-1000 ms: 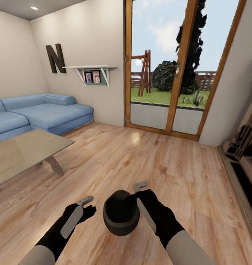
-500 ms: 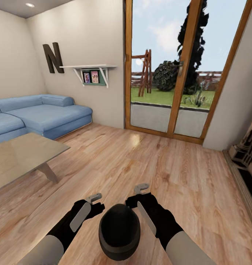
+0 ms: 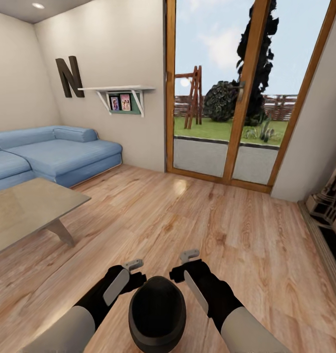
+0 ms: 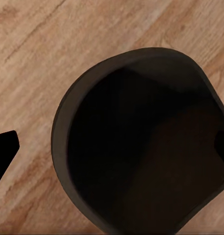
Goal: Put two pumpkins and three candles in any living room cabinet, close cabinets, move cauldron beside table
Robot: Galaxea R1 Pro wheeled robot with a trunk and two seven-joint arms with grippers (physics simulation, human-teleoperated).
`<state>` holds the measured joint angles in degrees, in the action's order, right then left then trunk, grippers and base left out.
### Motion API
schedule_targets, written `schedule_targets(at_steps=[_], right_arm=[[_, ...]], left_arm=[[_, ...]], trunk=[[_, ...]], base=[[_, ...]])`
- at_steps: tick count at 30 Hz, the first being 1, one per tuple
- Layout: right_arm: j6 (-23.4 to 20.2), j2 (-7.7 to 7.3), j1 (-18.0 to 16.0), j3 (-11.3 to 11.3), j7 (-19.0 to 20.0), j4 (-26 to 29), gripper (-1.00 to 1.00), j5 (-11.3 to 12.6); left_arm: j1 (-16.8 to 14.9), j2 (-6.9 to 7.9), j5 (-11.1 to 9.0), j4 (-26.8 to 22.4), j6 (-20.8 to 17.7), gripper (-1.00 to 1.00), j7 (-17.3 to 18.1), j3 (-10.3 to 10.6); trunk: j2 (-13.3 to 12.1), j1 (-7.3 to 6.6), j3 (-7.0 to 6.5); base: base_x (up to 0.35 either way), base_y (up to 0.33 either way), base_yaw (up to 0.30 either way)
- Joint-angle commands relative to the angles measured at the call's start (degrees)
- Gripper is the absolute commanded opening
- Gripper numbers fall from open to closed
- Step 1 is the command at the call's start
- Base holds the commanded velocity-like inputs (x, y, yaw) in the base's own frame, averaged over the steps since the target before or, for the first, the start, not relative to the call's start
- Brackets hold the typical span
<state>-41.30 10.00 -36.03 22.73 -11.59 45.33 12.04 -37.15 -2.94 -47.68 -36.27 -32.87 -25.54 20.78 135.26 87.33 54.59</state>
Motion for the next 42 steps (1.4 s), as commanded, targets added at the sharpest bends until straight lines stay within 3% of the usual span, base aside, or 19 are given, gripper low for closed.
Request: schedule_targets(at_steps=[1,3,11,17,33,37,38,42], right_arm=[[-0.17,0.00,-0.12,0.11,-0.54,-0.32,1.00,1.05],[-0.18,0.00,-0.18,0.12,-0.54,-0.61,1.00,1.70],[-0.18,0.00,-1.31,0.12,-0.54,-3.74,1.00,3.88],[-0.18,0.00,-1.99,0.12,-0.54,-5.13,1.00,4.08],[-0.18,0.00,-3.65,0.13,-0.51,-6.46,1.00,4.27],[0.00,0.00,-9.12,0.13,-0.33,-14.23,1.00,7.79],[0.16,0.00,-11.13,0.13,-0.25,-17.02,1.00,9.93],[0.35,0.00,-13.53,0.14,-0.16,-20.29,1.00,13.11]], left_arm=[[-0.42,0.01,-0.59,0.51,-0.09,1.00,-0.67,0.31],[-0.65,0.06,-0.53,0.89,-0.12,1.00,-0.63,0.39],[-1.04,-0.74,3.09,1.54,-0.40,1.00,-0.84,1.46],[-1.07,-1.22,3.61,1.49,-1.07,1.00,-1.01,1.66],[-1.08,-1.18,3.86,1.51,-3.86,1.00,-0.49,1.79],[-1.29,-0.78,3.90,1.59,-4.01,1.00,-0.43,1.77],[-1.71,-0.71,3.90,1.75,-4.03,1.00,-0.37,1.75],[-3.09,-0.68,3.91,3.33,-4.02,1.00,0.63,1.76]], trunk=[[0.03,-0.01,0.06],[0.03,-0.01,0.06],[0.03,-0.01,0.06],[0.03,-0.01,0.06],[6.44,3.50,2.93],[7.98,4.35,3.66],[8.00,4.38,3.88],[8.05,4.48,4.76]], base=[[0.003,-0.001,0.000],[0.002,-0.001,0.000],[0.000,0.000,0.000],[0.000,0.000,0.000],[0.000,0.000,0.000],[0.000,0.000,0.000],[0.000,0.000,0.000],[0.000,0.000,0.000]])
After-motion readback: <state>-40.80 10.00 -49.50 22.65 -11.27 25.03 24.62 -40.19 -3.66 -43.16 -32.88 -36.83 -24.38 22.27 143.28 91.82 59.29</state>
